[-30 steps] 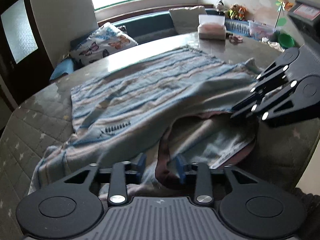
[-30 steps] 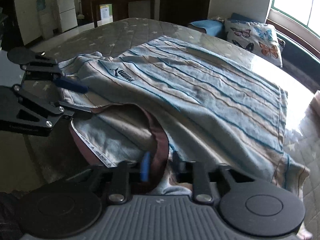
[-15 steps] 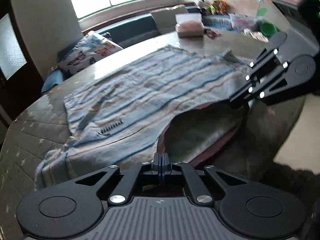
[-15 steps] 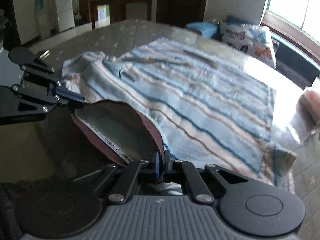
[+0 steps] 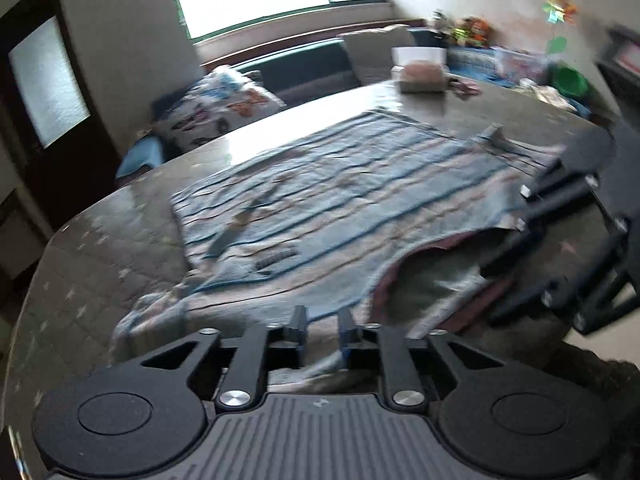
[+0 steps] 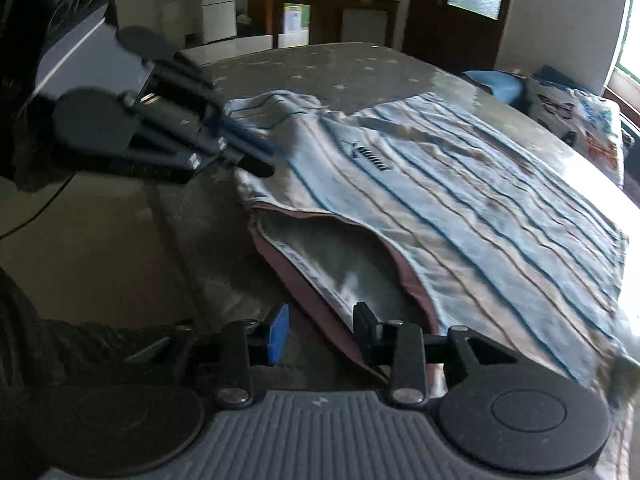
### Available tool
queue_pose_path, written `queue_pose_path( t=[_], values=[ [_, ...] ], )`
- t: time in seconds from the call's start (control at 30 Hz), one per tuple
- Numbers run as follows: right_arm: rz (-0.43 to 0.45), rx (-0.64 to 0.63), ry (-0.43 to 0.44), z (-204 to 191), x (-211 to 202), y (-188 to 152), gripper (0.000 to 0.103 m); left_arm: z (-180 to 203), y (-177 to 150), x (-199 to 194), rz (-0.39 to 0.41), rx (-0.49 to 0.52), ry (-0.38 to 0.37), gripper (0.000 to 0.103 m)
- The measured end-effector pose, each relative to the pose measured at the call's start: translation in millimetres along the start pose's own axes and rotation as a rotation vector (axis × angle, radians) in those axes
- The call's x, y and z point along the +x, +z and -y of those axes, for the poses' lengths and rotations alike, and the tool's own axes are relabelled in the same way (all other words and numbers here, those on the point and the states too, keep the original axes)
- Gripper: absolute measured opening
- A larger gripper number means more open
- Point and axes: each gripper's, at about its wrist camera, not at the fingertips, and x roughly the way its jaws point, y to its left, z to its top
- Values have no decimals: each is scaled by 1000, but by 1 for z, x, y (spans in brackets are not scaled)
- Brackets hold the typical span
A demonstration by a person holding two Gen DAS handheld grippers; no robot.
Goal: Fold clothes
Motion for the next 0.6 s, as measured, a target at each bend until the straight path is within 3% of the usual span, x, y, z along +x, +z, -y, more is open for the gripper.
queue_pose_path(
  t=[0.23, 0.4, 0.5, 0.6],
  values=[
    [-26, -1, 59, -1, 18, -1, 25, -49, -1, 16, -8, -188, 113, 29],
    [-5, 7, 65, 0, 19, 4, 25, -87, 2, 35, -11, -330, 222, 32],
    [18, 14, 60, 1, 16, 8, 27, -106, 0, 44, -16, -399, 276, 42],
    [44, 23, 63, 2, 19, 13, 32, -121, -5, 50, -30, -442, 341, 44]
  ],
)
